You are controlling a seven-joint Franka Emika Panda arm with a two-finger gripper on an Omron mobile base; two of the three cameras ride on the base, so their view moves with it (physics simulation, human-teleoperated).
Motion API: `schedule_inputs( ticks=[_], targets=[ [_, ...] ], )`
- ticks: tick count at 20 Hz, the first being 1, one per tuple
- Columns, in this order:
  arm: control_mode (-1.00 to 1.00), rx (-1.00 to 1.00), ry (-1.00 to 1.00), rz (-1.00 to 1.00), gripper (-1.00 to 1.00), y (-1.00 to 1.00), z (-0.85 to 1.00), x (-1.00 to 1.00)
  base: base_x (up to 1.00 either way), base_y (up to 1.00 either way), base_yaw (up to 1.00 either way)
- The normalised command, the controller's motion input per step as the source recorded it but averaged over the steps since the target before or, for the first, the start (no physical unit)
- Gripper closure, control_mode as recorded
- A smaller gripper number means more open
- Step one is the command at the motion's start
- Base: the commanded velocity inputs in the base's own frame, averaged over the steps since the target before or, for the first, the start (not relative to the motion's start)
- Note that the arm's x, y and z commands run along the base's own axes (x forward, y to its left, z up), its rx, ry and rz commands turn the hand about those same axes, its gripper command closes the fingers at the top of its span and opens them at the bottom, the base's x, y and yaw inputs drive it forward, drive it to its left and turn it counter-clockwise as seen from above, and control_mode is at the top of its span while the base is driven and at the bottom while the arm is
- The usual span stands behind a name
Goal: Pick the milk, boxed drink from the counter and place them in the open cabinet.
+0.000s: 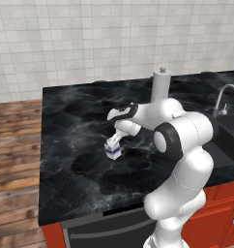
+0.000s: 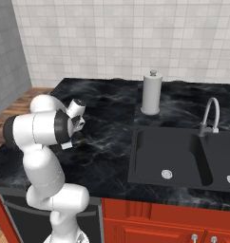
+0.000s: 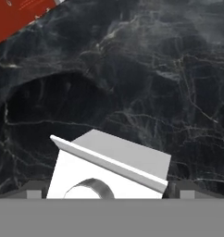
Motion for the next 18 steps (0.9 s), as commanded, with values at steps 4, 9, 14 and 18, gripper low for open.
schedule_inputs(
  ticks=[4, 9, 14, 18],
  targets=[
    [-1.0, -0.02, 0.0, 0.0, 1.0, 0.02, -0.07, 0.0, 0.0, 0.0, 0.0],
    [-1.0, 0.0, -0.01, 0.0, 1.0, 0.0, 0.05, -0.03, 0.0, 0.0, 0.0],
    [-1.0, 0.0, -0.09, 0.0, 1.0, -0.04, 0.5, -0.41, 0.0, 0.0, 0.0],
    [-1.0, 0.0, -0.15, 0.0, 1.0, -0.21, 0.7, -0.77, 0.0, 0.0, 0.0]
  ],
)
